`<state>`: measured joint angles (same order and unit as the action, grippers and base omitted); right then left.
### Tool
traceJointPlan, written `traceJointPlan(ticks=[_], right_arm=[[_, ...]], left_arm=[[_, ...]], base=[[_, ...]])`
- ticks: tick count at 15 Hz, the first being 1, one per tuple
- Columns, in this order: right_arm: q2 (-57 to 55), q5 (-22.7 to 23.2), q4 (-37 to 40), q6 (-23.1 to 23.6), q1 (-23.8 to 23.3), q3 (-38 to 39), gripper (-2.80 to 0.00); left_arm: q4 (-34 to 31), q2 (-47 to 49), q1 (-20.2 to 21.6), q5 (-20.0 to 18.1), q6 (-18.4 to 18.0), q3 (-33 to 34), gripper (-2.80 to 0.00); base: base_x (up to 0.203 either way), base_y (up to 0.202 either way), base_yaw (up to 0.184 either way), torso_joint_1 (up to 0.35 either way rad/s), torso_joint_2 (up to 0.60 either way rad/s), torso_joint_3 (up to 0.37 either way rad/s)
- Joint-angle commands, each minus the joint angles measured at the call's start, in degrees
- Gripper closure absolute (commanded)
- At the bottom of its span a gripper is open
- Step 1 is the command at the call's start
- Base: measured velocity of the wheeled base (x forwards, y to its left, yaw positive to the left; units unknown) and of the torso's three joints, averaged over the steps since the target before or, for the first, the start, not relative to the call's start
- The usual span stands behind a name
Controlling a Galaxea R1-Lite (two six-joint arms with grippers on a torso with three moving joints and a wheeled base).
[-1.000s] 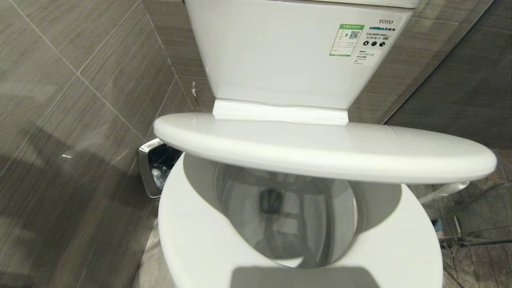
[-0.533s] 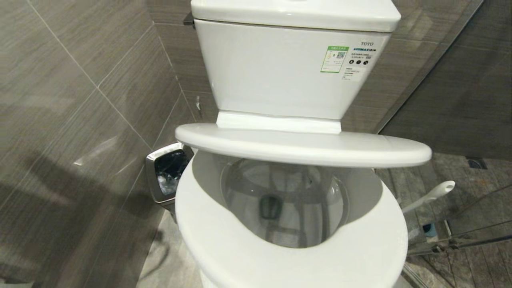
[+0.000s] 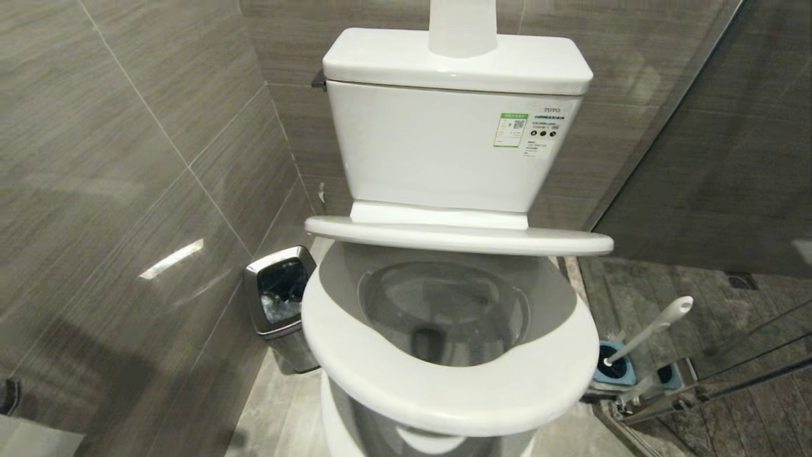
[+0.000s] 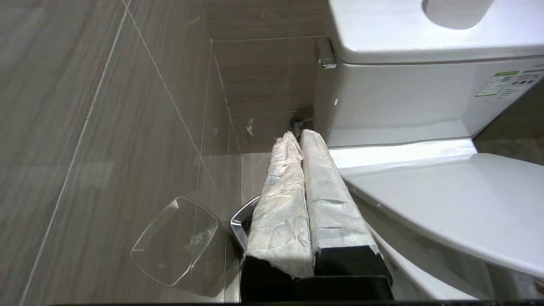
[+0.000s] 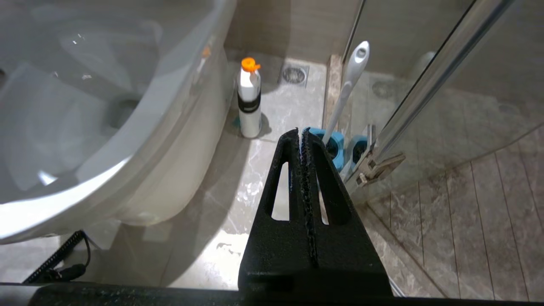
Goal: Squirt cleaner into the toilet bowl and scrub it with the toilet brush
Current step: Close the toilet lid
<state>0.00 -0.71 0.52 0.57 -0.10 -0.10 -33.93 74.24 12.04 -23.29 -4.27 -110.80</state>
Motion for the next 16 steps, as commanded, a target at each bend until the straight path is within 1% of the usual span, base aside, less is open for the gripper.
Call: traceJointPlan(ticks=[1, 4, 6, 8, 9, 10, 11, 12, 13, 14, 16], right_arm=[[0.0, 0.0, 0.0, 0.0, 0.0, 0.0, 0.00], [0.0, 0.0, 0.0, 0.0, 0.0, 0.0, 0.00], [0.1, 0.0, 0.0, 0.0, 0.0, 0.0, 0.00], [0.1, 0.0, 0.0, 0.0, 0.0, 0.0, 0.00], [0.1, 0.0, 0.0, 0.0, 0.0, 0.0, 0.00], [0.1, 0.0, 0.0, 0.0, 0.0, 0.0, 0.00], [0.1, 0.0, 0.0, 0.0, 0.0, 0.0, 0.00], [0.1, 0.0, 0.0, 0.0, 0.0, 0.0, 0.00], [0.0, 0.0, 0.0, 0.0, 0.0, 0.0, 0.00], [0.0, 0.0, 0.0, 0.0, 0.0, 0.0, 0.00], [0.0, 0.0, 0.0, 0.0, 0.0, 0.0, 0.00]], left_arm=[[-0.3, -0.8, -1.2, -0.1, 0.0, 0.5, 0.00], [-0.4, -2.2, -2.7, -0.1, -0.4, 2.8, 0.00], [-0.3, -4.3, -3.9, -0.2, -0.8, 5.4, 0.00], [-0.2, -7.4, -5.4, -0.5, -0.3, 8.8, 0.00], [-0.2, -8.1, -6.6, -1.9, 0.5, 9.4, 0.00], [-0.1, -8.1, -8.1, -4.5, 1.7, 9.0, 0.00], [-0.2, -7.9, -9.4, -6.5, 2.2, 7.4, 0.00], [-0.3, -7.1, -11.5, -8.1, 2.4, 5.5, 0.00], [-0.6, -6.0, -14.9, -9.1, 2.6, 3.3, 0.00], [-1.0, -5.3, -18.9, -9.5, 2.8, 1.6, 0.00], [-1.3, -4.7, -27.8, -9.8, 3.2, 0.3, 0.00]], base=[[0.000, 0.000, 0.000, 0.002, 0.00, 0.204], [0.000, 0.000, 0.000, 0.002, 0.00, 0.181], [0.000, 0.000, 0.000, 0.005, 0.00, 0.069], [0.000, 0.000, 0.000, -0.001, 0.00, 0.016], [0.000, 0.000, 0.000, 0.000, 0.00, 0.000], [0.000, 0.000, 0.000, 0.000, 0.00, 0.000], [0.000, 0.000, 0.000, 0.000, 0.00, 0.000], [0.000, 0.000, 0.000, 0.000, 0.00, 0.000], [0.000, 0.000, 0.000, 0.000, 0.00, 0.000], [0.000, 0.000, 0.000, 0.000, 0.00, 0.000], [0.000, 0.000, 0.000, 0.000, 0.00, 0.000]])
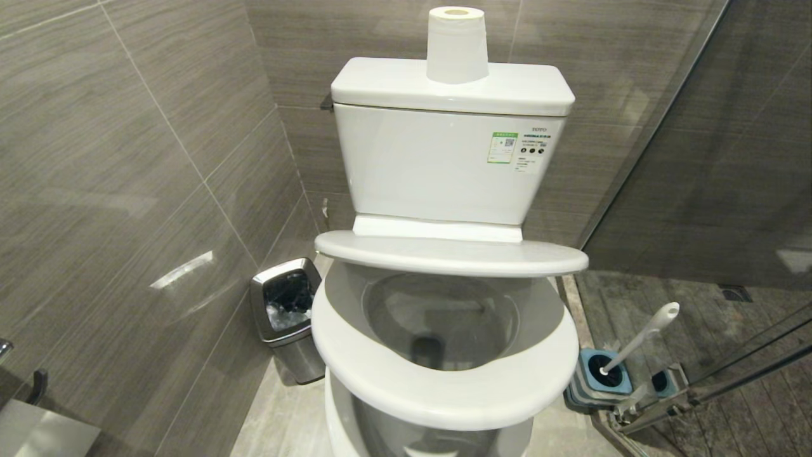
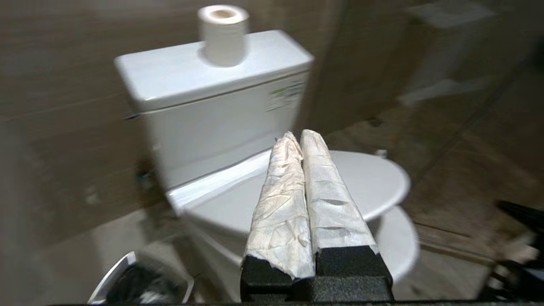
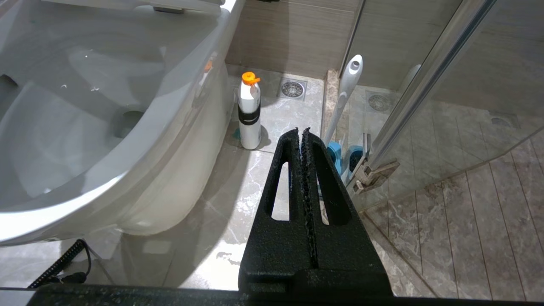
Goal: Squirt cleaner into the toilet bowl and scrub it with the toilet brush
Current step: Close the toilet lid
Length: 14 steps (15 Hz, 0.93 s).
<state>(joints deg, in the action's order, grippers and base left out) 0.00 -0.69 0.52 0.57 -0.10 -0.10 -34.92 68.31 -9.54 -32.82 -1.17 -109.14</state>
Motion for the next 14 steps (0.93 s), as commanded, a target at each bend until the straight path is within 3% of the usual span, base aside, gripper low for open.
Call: traceJointPlan(ticks=[1, 4, 7, 9, 12, 14], right_arm=[[0.1, 0.0, 0.0, 0.0, 0.0, 0.0, 0.00], [0.0, 0.0, 0.0, 0.0, 0.0, 0.0, 0.00], [0.1, 0.0, 0.0, 0.0, 0.0, 0.0, 0.00], [0.1, 0.0, 0.0, 0.0, 0.0, 0.0, 0.00], [0.0, 0.0, 0.0, 0.0, 0.0, 0.0, 0.00], [0.0, 0.0, 0.0, 0.0, 0.0, 0.0, 0.00]], left_arm=[[-0.8, 1.3, -10.8, -0.2, 0.1, -1.4, 0.00], [-9.1, 1.2, -19.8, 0.1, -0.5, -0.1, 0.00], [-15.6, 2.1, -23.9, 0.5, -3.7, 4.8, 0.00], [-16.3, 5.3, -25.3, 5.2, -6.9, 6.4, 0.00], [-13.1, 12.5, -29.8, 17.4, -10.9, 5.9, 0.00], [-7.2, 17.0, -31.1, 20.1, -14.7, 5.7, 0.00]], base=[[0.000, 0.000, 0.000, 0.000, 0.00, 0.000], [0.000, 0.000, 0.000, 0.000, 0.00, 0.000], [0.000, 0.000, 0.000, 0.000, 0.00, 0.000], [0.000, 0.000, 0.000, 0.000, 0.00, 0.000], [0.000, 0.000, 0.000, 0.000, 0.00, 0.000], [0.000, 0.000, 0.000, 0.000, 0.00, 0.000]])
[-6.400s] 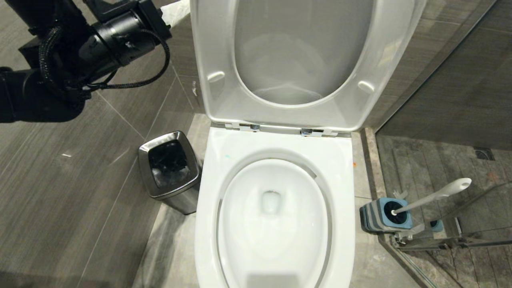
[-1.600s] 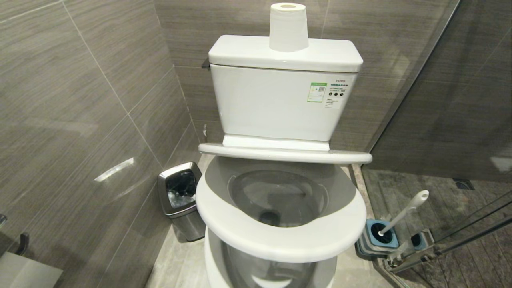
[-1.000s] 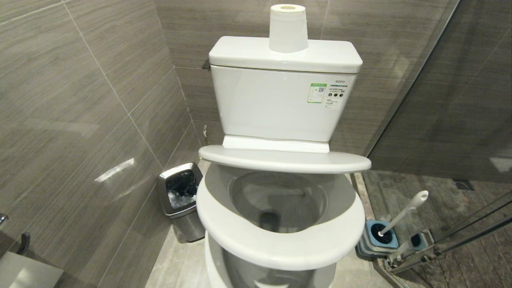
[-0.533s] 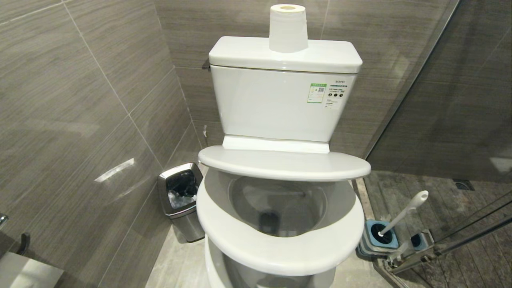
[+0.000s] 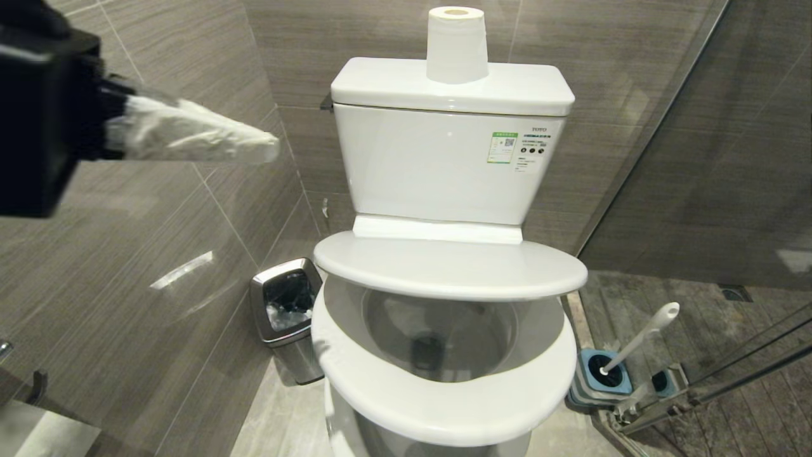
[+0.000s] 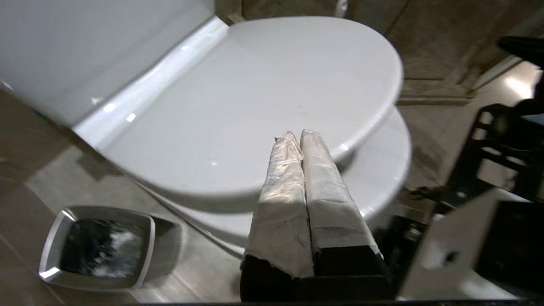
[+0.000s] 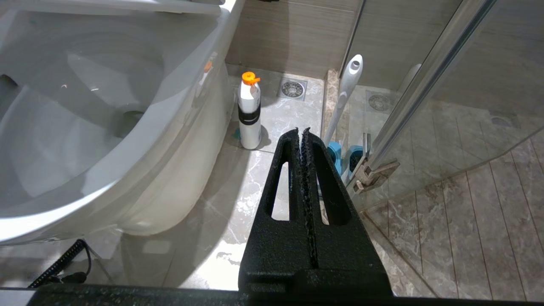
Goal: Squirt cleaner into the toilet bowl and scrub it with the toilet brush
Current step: Close the toilet lid
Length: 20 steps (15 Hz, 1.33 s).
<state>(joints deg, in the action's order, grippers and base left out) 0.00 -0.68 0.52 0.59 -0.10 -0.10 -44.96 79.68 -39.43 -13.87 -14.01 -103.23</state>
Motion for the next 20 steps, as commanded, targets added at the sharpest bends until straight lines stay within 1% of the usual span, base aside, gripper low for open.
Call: traceJointPlan(ticks=[1, 3, 4, 6, 7, 9, 11, 15, 16, 20], right_arm=[[0.0, 0.0, 0.0, 0.0, 0.0, 0.0, 0.00], [0.0, 0.0, 0.0, 0.0, 0.0, 0.0, 0.00], [0.1, 0.0, 0.0, 0.0, 0.0, 0.0, 0.00], [0.0, 0.0, 0.0, 0.0, 0.0, 0.0, 0.00], [0.0, 0.0, 0.0, 0.0, 0.0, 0.0, 0.00], [0.0, 0.0, 0.0, 0.0, 0.0, 0.0, 0.00], [0.0, 0.0, 0.0, 0.0, 0.0, 0.1, 0.00], [0.0, 0.0, 0.0, 0.0, 0.0, 0.0, 0.00], [0.0, 0.0, 0.0, 0.0, 0.0, 0.0, 0.00], [0.0, 0.0, 0.0, 0.0, 0.0, 0.0, 0.00]], left_arm=[[5.6, 7.7, -1.4, 2.3, -4.3, -0.1, 0.00], [8.8, 10.4, -2.8, 10.3, -8.0, 0.0, 0.00], [9.4, 11.4, -3.6, 13.2, -9.8, 0.5, 0.00], [9.5, 11.8, -4.1, 13.7, -12.4, 2.6, 0.00], [9.5, 11.9, -5.1, 13.9, -13.1, 3.5, 0.00], [9.4, 12.5, -5.6, 14.6, -13.7, 4.1, 0.00], [9.2, 12.1, -6.7, 18.0, -15.6, 6.0, 0.00], [6.6, 10.2, -8.5, 18.4, -15.8, 11.1, 0.00], [6.5, 10.3, -9.6, 18.3, -15.6, 11.8, 0.00], [4.4, 10.0, -10.9, 17.4, -15.4, 15.1, 0.00]], base=[[0.000, 0.000, 0.000, 0.000, 0.00, 0.000], [0.000, 0.000, 0.000, 0.000, 0.00, 0.000], [0.000, 0.000, 0.000, 0.000, 0.00, 0.000], [0.000, 0.000, 0.000, 0.000, 0.00, 0.000], [0.000, 0.000, 0.000, 0.000, 0.00, 0.000], [0.000, 0.000, 0.000, 0.000, 0.00, 0.000], [0.000, 0.000, 0.000, 0.000, 0.00, 0.000], [0.000, 0.000, 0.000, 0.000, 0.00, 0.000], [0.000, 0.000, 0.000, 0.000, 0.00, 0.000], [0.000, 0.000, 0.000, 0.000, 0.00, 0.000]])
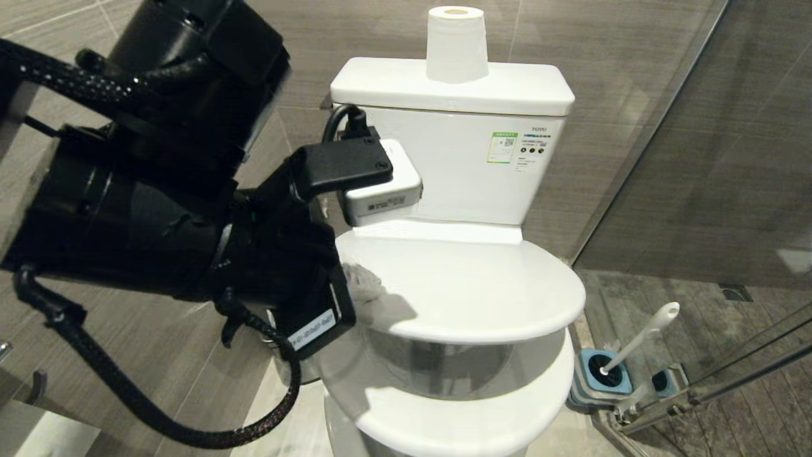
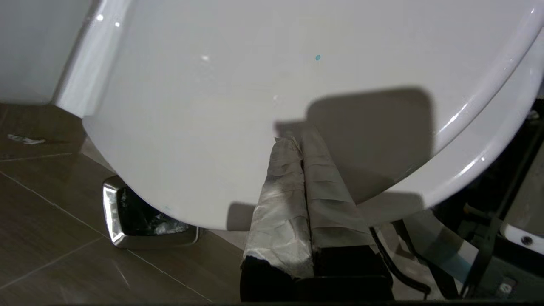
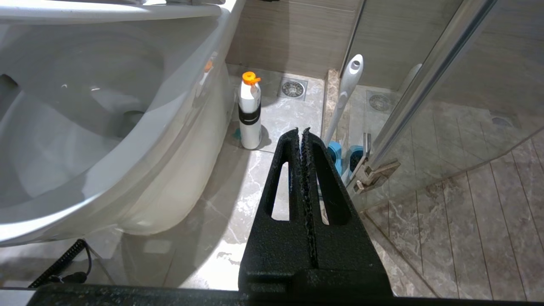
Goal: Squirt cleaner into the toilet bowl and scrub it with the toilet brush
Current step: Close the toilet lid
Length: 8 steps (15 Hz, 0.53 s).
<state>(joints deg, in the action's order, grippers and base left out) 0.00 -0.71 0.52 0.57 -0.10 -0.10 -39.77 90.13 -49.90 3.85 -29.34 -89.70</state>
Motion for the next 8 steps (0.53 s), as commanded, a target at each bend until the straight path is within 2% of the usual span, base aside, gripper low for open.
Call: traceJointPlan(ticks=[1, 5, 8], right_arm=[[0.0, 0.0, 0.0, 0.0, 0.0, 0.0, 0.00], [0.1, 0.0, 0.0, 0.0, 0.0, 0.0, 0.00], [0.1, 0.0, 0.0, 0.0, 0.0, 0.0, 0.00]], left_arm=[[-1.1, -0.6, -0.5, -1.3, 0.0, 2.8, 0.00], [-2.5, -0.4, -0.9, -5.4, 0.5, 6.6, 0.00], [-2.4, 1.1, -1.4, -6.1, 0.6, 7.1, 0.00]], base=[[0.000, 0.000, 0.000, 0.000, 0.00, 0.000], [0.000, 0.000, 0.000, 0.000, 0.00, 0.000], [0.000, 0.000, 0.000, 0.000, 0.00, 0.000]])
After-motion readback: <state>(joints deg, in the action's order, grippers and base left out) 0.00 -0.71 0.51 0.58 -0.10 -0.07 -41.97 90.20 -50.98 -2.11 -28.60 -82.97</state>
